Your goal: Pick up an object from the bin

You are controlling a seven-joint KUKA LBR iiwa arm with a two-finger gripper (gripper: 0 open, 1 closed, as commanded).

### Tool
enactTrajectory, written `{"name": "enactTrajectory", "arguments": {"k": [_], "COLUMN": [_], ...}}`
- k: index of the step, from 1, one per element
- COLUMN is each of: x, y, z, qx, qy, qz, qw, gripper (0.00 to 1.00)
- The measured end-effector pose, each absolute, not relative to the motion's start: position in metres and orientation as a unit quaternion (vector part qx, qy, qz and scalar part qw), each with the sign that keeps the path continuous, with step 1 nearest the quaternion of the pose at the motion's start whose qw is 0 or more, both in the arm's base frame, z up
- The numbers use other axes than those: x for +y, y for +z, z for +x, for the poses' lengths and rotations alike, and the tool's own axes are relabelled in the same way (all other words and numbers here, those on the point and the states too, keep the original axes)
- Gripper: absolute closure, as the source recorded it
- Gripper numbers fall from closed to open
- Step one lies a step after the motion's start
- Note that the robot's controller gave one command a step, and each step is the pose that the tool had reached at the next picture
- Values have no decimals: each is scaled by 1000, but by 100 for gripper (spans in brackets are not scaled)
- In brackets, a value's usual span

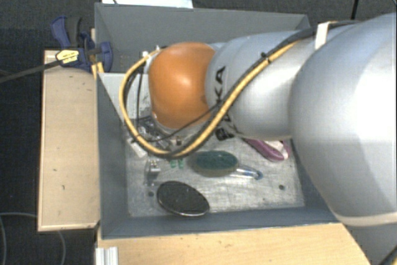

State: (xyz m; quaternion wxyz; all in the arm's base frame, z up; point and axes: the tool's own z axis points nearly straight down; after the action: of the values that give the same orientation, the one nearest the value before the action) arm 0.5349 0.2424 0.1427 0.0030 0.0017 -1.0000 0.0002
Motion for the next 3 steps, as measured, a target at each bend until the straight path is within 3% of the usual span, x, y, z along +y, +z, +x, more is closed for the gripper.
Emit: {"name": "enactTrajectory", "arguments": {"k": [1,2,3], "x": [166,117,120], "y": [77,128,99], "z": [491,509,520], "qx": [-992,-965,-934], "qy": [1,1,0], "qz": [126,261,357], "qw": [2,-3,-4], "gripper": [0,0,0]}}
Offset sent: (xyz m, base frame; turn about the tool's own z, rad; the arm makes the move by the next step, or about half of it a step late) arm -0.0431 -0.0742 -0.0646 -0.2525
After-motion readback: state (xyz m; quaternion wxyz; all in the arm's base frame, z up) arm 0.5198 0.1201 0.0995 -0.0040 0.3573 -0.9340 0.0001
